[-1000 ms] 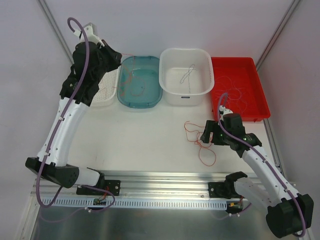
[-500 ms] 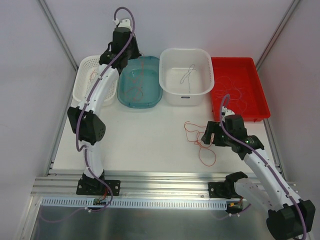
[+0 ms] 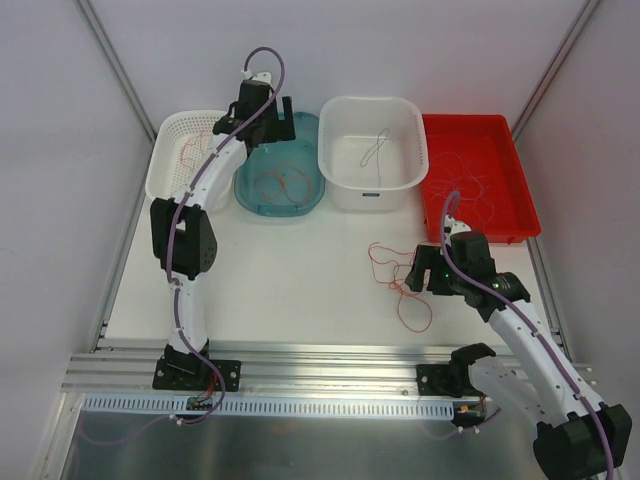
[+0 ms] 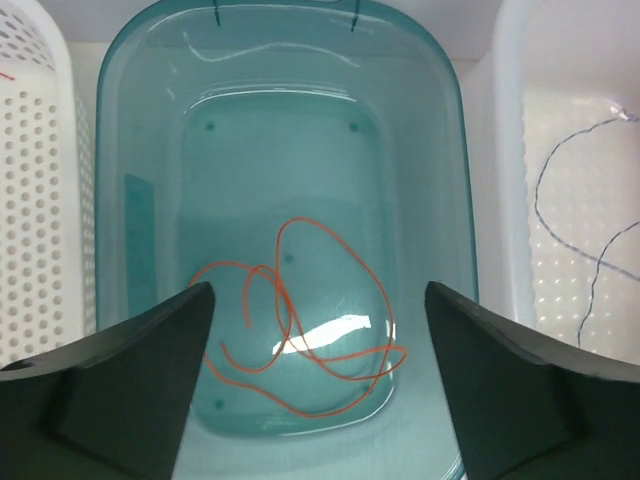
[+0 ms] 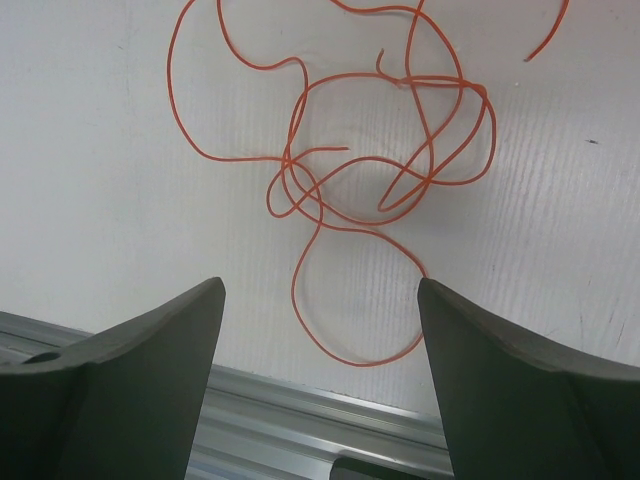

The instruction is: Untangle the cables

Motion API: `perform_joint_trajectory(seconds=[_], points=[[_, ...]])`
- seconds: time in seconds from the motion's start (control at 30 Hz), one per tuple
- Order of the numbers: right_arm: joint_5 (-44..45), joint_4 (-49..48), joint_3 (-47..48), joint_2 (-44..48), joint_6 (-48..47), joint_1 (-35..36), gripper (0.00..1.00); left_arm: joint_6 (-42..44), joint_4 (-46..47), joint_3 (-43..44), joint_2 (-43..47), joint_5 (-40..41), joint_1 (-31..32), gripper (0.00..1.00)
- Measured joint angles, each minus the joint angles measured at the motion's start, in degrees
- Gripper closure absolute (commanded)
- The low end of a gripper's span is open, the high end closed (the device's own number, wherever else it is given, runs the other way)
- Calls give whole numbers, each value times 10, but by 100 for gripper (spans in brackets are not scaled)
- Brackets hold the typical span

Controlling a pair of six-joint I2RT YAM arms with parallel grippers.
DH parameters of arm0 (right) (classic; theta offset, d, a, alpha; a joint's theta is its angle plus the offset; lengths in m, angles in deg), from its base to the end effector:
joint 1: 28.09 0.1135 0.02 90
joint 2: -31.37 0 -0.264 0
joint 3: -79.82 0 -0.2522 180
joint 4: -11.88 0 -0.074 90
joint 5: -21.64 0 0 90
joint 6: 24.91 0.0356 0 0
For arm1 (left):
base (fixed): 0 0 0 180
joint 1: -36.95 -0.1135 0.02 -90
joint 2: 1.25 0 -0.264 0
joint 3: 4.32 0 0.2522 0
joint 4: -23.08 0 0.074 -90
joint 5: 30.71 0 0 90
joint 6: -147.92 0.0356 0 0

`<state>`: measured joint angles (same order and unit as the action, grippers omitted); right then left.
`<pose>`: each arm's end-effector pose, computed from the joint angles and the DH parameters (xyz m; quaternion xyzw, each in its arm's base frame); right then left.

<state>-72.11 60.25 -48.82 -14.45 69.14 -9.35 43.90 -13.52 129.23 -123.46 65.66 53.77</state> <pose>0.1577 0.0560 0.2527 -0.1301 0.9068 0.1084 0.3861 0.4864 -0.1429 0.3398 -0.0091 0.8438 -0.0969 0.5278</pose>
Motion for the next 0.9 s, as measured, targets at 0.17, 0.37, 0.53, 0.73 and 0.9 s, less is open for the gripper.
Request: perform_joint_trajectory(seconds=[0.17, 0.37, 0.53, 0.73, 0.9], points=[[0, -1, 0, -19, 0, 0, 18, -5, -5, -83, 87, -6, 0, 1], [0, -16, 0, -56, 3, 2, 20, -27, 14, -228, 265, -28, 20, 1], [7, -38, 0, -85, 14, 11, 22, -51, 23, -358, 382, -34, 88, 1], [45, -62, 0, -91, 35, 16, 22, -114, 25, -471, 401, -44, 192, 5], [73, -72, -2, -88, 53, 16, 22, -168, 50, -475, 333, -49, 253, 10]])
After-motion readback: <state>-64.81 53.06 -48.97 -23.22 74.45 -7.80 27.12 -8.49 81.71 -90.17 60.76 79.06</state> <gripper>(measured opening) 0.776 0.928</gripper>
